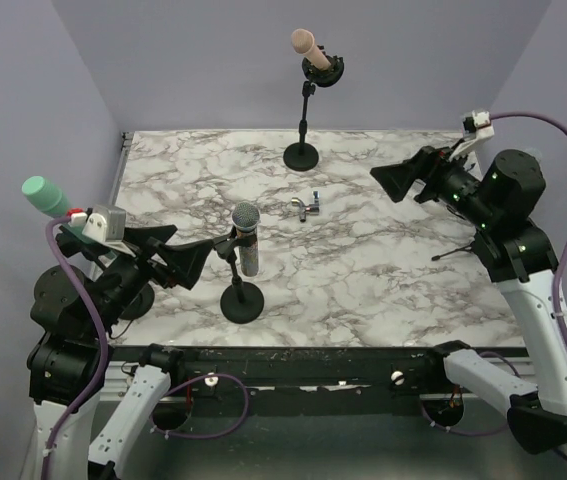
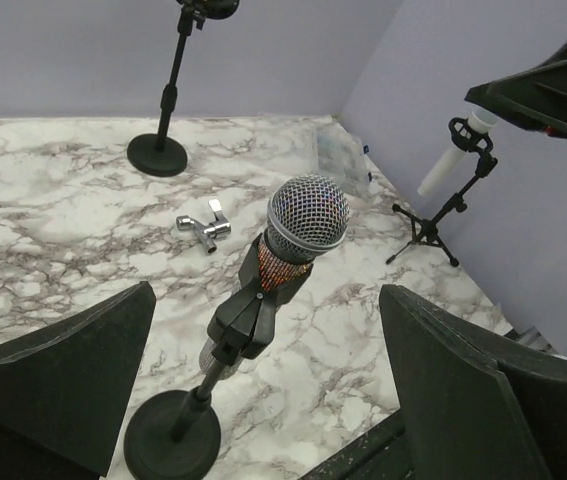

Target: Remove the microphone from the stand

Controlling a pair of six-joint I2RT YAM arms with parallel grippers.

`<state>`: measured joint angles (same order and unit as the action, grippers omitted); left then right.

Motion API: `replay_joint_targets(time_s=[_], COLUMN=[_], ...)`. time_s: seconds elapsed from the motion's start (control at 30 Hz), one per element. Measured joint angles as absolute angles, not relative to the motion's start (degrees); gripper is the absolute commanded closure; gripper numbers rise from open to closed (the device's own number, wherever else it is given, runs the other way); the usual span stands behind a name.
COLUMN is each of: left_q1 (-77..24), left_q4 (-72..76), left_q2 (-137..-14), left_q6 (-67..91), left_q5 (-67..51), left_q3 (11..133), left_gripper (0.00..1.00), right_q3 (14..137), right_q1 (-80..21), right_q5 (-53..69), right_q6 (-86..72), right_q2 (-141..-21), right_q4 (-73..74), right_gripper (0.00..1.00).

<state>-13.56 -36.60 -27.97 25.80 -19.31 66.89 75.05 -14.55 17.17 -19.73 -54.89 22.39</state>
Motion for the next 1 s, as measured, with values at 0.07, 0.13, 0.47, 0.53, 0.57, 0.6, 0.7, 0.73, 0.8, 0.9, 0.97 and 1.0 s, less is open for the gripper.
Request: replay_joint_targets(time_s=[0.07, 0.13, 0.47, 0.53, 0.57, 0.6, 0.7, 0.73, 0.8, 0.9, 0.97, 1.0], left_q1=[-13.56, -13.56, -13.56, -13.56, -13.56, -13.56, -13.56, -13.56, -13.56, -13.56, -13.56, -13.56], left_q4=[-36.69, -36.86, -37.47, -37.54, -37.6, -37.65, -37.78, -37.87, -37.87, -37.89, -37.91, -37.93], left_q2=[-27.11, -26.41, -24.43, -24.03, -23.86, -23.59, -23.0, -22.85, -22.65, -22.39, -22.17, -22.09], left_q6=[25.85, 25.89, 26.65, 27.09, 27.31, 27.53, 27.94, 28.01, 28.21, 28.45, 28.58, 28.64], left_q5=[-19.75, -20.25, -21.43, -21.69, -21.74, -21.8, -21.82, -21.82, -21.85, -21.85, -21.85, -21.85], left_q3=[65.73, 64.88, 59.92, 58.52, 58.02, 57.34, 56.1, 55.83, 55.42, 54.74, 54.26, 54.02], left_gripper=[0.01, 0.01, 0.01, 0.01, 0.01, 0.01, 0.01, 0.01, 0.01, 0.01, 0.01, 0.01], right_q3=[74.11, 72.99, 72.18, 72.2, 72.29, 72.49, 73.14, 73.23, 73.47, 73.93, 74.43, 75.24], right_q1=[-14.55, -15.49, -34.94, -38.94, -41.12, -43.42, -50.06, -52.14, -55.75, -60.9, -64.03, -65.84], right_q5=[22.59, 26.55, 25.69, 23.68, 22.41, 20.97, 16.05, 14.17, 10.31, 2.96, -2.52, -5.91], right_q6=[-20.6, -21.41, -21.34, -21.23, -21.04, -20.88, -20.49, -20.38, -20.08, -19.42, -18.87, -18.5], right_q2=[-56.69, -58.04, -63.18, -64.31, -64.97, -65.73, -67.99, -68.69, -69.89, -71.22, -71.92, -72.55], right_q4=[20.73, 18.7, 16.03, 15.64, 15.44, 15.22, 14.31, 13.98, 13.39, 12.32, 11.9, 11.77], right_gripper=[0.0, 0.0, 0.0, 0.0, 0.0, 0.0, 0.0, 0.0, 0.0, 0.0, 0.0, 0.01])
